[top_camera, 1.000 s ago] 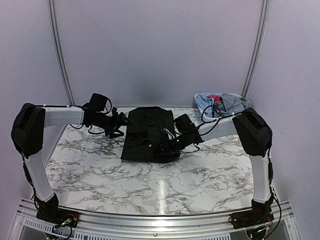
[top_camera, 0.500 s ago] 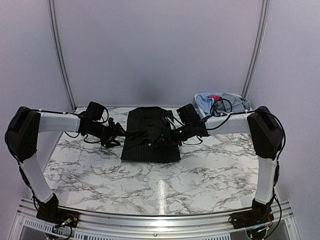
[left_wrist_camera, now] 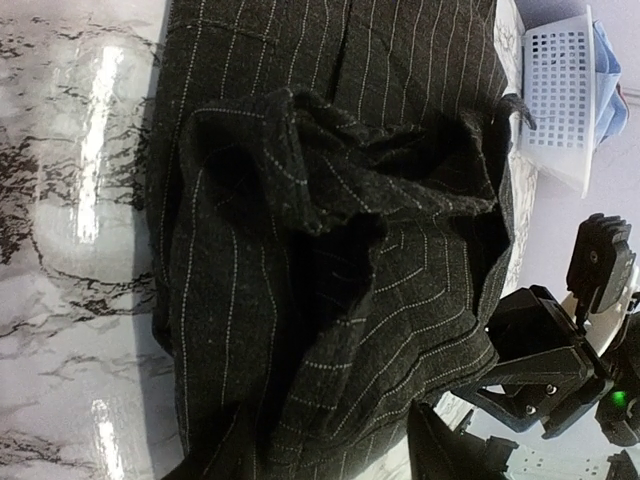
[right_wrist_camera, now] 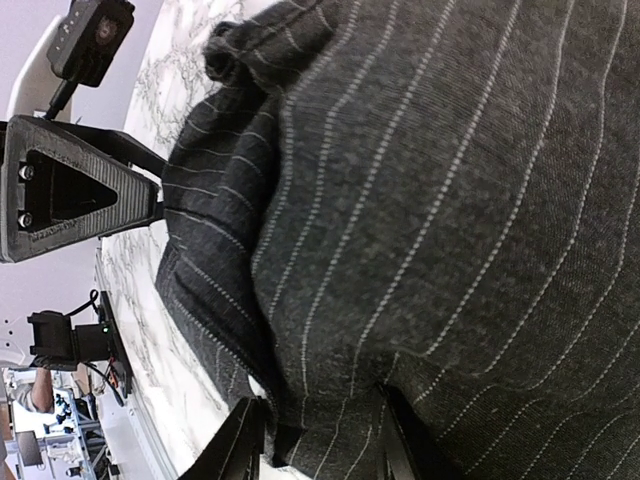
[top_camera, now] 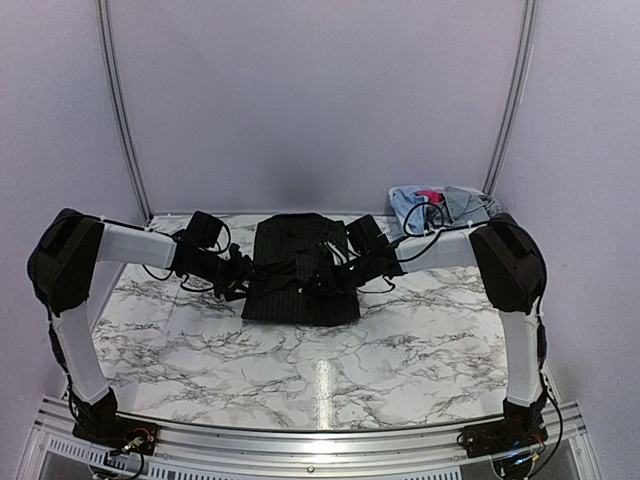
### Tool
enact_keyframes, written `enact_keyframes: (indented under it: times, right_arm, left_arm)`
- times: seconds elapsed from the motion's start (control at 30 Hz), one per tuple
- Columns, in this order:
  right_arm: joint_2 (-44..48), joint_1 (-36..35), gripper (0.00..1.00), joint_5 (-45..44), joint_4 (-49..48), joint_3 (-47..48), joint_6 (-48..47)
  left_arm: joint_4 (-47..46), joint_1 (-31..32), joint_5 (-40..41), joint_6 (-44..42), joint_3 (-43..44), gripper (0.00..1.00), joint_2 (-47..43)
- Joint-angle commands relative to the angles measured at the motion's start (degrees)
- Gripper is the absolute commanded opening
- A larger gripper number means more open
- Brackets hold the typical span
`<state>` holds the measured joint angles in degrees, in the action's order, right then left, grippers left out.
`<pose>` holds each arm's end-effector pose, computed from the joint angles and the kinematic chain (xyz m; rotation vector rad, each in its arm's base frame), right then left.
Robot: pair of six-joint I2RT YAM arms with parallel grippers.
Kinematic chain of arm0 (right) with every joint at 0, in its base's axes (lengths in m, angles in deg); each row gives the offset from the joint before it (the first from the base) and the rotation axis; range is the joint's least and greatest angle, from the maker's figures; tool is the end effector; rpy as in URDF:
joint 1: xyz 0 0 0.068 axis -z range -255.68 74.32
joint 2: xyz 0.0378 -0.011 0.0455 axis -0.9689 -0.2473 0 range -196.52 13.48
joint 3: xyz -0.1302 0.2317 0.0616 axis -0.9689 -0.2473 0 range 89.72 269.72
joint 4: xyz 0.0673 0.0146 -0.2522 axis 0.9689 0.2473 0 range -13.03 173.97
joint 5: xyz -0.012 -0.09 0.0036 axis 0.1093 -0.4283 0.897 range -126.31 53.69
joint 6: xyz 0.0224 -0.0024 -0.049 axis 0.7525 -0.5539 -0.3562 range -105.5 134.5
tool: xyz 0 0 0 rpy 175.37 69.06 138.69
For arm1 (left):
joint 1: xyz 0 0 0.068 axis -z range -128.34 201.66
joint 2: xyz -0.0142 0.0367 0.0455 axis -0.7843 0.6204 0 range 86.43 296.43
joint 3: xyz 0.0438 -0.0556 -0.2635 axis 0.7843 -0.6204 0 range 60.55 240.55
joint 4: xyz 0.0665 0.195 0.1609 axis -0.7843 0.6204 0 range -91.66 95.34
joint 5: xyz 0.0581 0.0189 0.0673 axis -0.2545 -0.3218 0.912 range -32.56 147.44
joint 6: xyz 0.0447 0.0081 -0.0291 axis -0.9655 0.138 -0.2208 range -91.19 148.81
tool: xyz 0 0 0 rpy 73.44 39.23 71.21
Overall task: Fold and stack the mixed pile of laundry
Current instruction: Smooth out the 2/3-rectangle-folded shirt at the center of the board.
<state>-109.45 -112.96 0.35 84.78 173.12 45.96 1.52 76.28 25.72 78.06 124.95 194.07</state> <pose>0.3533 0.2957 0.1500 -0.4651 2.5642 1.2765 0.3480 -0.1801 0.1655 -0.2650 2.5939 -1.2109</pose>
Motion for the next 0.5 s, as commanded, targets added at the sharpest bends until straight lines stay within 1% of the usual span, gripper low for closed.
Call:
enact_keyframes:
  times: [0.0, 0.13, 0.23, 0.43, 0.47]
  right_arm:
    - [-2.31, 0.03, 0.37, -1.49, 1.06, 2.25, -0.21]
    - [-2.57, 0.01, 0.37, -1.4, 1.96, 2.21, -0.8]
    - [-2.21, 0.02, 0.37, -1.42, 2.37, 2.13, -1.14]
    - [0.67, 0.52, 0.4, -1.32, 2.89, 1.6, -1.31]
    - [1.6, 0.76, 0.41, -1.36, 3.03, 1.25, -1.36]
  left_arm:
    - [-2.54, 0.42, -1.83, 0.75, 2.98, 0.51, 1.62]
    - [-2.52, 0.52, -1.95, 1.13, 4.56, 0.47, 0.63]
    - [-2.52, 0.53, -2.36, 1.87, 5.74, 0.38, 0.52]
    - [-2.65, 0.6, -2.99, 2.79, 10.07, 0.09, 2.72]
    - [-2.6, 0.66, -2.99, 3.09, 11.25, 0.06, 3.56]
